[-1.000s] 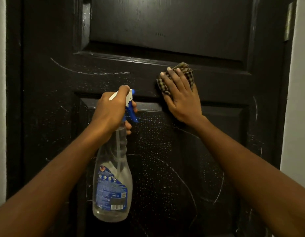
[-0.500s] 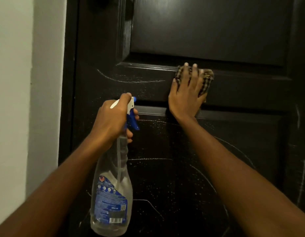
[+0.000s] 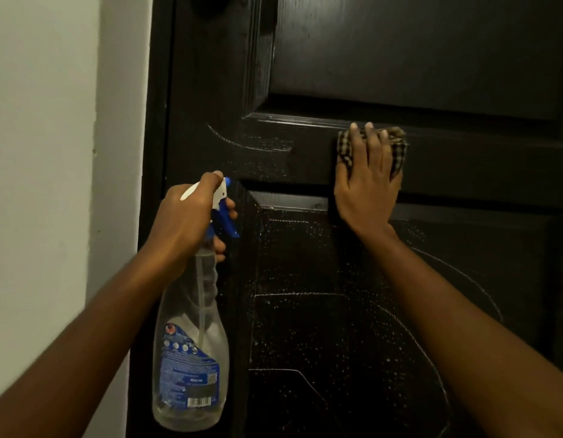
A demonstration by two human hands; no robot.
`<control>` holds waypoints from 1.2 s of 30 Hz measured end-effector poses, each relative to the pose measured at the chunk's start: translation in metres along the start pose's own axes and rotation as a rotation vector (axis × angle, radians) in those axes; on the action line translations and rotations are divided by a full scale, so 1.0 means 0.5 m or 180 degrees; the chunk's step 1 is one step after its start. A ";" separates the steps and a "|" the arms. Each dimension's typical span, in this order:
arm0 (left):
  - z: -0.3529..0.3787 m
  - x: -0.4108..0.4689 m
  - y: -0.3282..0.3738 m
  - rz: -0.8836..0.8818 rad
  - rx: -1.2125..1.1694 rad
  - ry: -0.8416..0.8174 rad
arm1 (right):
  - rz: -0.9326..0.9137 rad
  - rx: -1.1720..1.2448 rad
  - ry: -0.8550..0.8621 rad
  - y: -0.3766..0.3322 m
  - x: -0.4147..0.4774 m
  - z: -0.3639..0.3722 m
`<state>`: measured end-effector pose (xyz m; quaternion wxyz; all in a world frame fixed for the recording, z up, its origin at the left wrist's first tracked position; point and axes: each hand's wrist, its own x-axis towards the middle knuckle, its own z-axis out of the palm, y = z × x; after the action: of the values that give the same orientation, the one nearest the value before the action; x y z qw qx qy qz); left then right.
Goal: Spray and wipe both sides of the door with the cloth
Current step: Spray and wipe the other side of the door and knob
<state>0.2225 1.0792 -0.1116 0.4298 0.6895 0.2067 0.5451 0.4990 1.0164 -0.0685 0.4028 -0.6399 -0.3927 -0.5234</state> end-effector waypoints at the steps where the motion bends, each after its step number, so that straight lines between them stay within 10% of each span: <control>1: -0.006 0.003 0.001 0.0009 0.0011 -0.0018 | 0.0178 0.0063 0.0023 -0.020 0.005 0.004; 12: -0.064 0.009 0.004 -0.0030 0.0088 0.0125 | 0.0642 0.0290 0.0055 -0.167 0.039 0.040; 23: -0.129 -0.012 -0.013 0.0134 0.0058 0.0449 | -0.2757 -0.0495 -0.0635 -0.189 -0.011 0.083; 31: -0.173 -0.024 -0.032 0.0225 0.0067 0.0662 | -0.0736 0.0030 -0.0277 -0.323 0.070 0.093; 36: -0.186 -0.040 -0.052 0.0164 0.0098 0.0743 | -0.1548 -0.0067 -0.0525 -0.402 0.031 0.135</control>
<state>0.1342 1.1126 -0.1408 0.3780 0.6330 0.2459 0.6293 0.3394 1.1541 -0.0410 0.2250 -0.5713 -0.5612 -0.5551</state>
